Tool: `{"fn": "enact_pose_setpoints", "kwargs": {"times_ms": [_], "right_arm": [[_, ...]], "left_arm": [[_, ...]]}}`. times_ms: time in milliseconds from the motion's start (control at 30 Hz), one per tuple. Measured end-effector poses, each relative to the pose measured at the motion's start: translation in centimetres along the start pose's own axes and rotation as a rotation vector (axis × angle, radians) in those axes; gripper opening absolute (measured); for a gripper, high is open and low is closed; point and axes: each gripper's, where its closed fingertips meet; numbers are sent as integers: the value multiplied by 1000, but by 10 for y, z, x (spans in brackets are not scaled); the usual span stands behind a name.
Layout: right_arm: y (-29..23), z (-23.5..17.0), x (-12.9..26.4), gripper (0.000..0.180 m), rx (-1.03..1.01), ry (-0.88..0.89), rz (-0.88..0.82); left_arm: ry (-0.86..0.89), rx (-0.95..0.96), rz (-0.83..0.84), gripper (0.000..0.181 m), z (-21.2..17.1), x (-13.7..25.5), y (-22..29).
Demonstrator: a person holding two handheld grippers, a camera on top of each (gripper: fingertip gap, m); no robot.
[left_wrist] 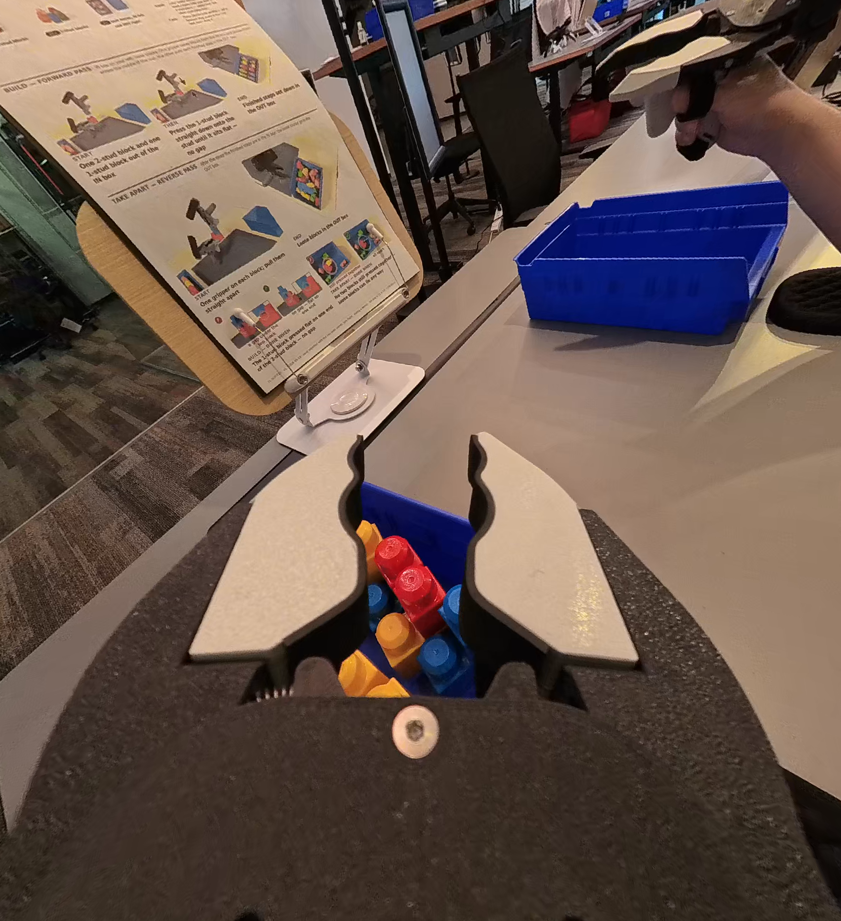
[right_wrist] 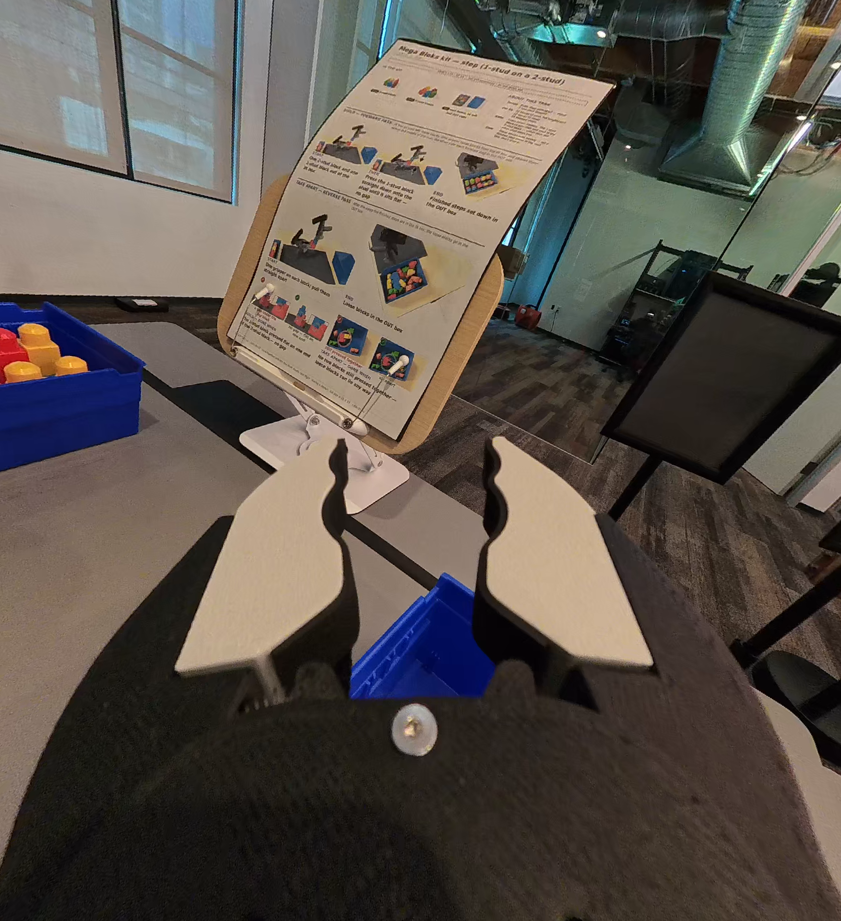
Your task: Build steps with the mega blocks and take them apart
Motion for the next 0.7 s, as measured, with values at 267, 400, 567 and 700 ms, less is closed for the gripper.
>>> {"fn": "enact_pose_setpoints", "kwargs": {"times_ms": [267, 400, 567, 700], "right_arm": [[4, -3, 1, 53, 2, -14, -12], [5, -2, 1, 53, 33, -21, -32], [-2, 1, -4, 53, 5, -15, -9], [-18, 7, -11, 53, -39, 14, 57]], "left_arm": [[67, 63, 31, 38, 9, -10, -8], [250, 192, 32, 38, 41, -13, -15], [448, 313, 15, 38, 73, -9, -20], [521, 353, 11, 38, 89, -9, -21]]}}
Point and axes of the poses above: each gripper's, where its closed fingertips meet, x back along the fingers, z out of its top, y = z × x across the jaws, and after that the axes turned 3 degrees about -x, right-handed
